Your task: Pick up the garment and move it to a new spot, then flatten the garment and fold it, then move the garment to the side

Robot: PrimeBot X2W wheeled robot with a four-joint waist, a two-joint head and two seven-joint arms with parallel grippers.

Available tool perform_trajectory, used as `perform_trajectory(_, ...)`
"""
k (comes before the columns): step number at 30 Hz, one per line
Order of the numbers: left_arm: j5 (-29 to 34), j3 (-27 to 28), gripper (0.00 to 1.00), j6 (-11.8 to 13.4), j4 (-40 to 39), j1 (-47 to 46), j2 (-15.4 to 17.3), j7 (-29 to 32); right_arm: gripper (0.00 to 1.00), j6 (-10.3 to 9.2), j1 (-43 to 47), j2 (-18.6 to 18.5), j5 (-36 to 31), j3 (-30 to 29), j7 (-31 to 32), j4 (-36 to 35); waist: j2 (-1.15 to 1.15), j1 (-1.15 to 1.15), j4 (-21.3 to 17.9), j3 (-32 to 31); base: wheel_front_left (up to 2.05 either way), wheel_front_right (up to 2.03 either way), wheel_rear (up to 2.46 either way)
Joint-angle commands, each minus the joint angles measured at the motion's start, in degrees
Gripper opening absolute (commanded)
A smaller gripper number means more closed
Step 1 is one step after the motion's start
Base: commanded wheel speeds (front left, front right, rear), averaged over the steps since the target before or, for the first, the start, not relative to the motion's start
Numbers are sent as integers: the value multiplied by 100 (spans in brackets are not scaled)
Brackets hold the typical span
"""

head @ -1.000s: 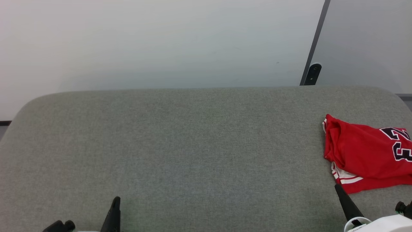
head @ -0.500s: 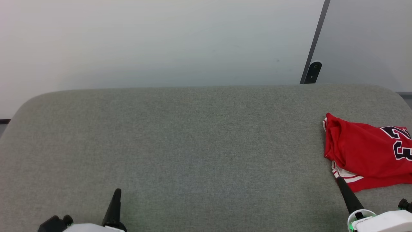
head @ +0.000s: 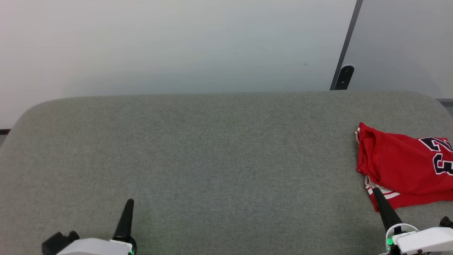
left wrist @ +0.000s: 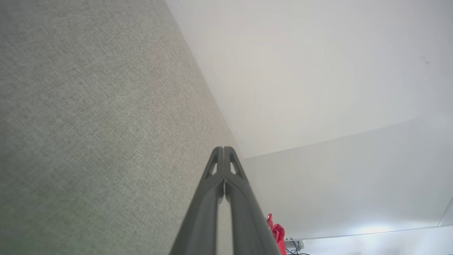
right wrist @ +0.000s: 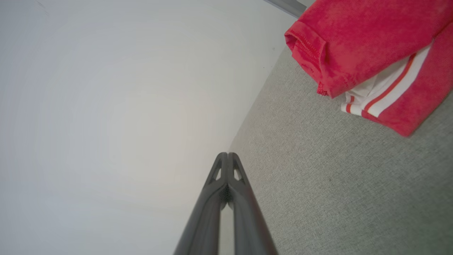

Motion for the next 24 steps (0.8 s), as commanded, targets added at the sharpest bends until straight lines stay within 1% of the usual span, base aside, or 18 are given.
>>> perform_trajectory(1,-146,42,0,-61,-13,-129,-1,29,0,-3,-123,3,168,-36,-38,5,0,0,0,5,0,0,0)
perform_trajectory(24,-1096,211,0,-216,163,-426,-118,293,0,-5,-372,25,1091,-72,-168,258,0,0,-7,70,0,0,0)
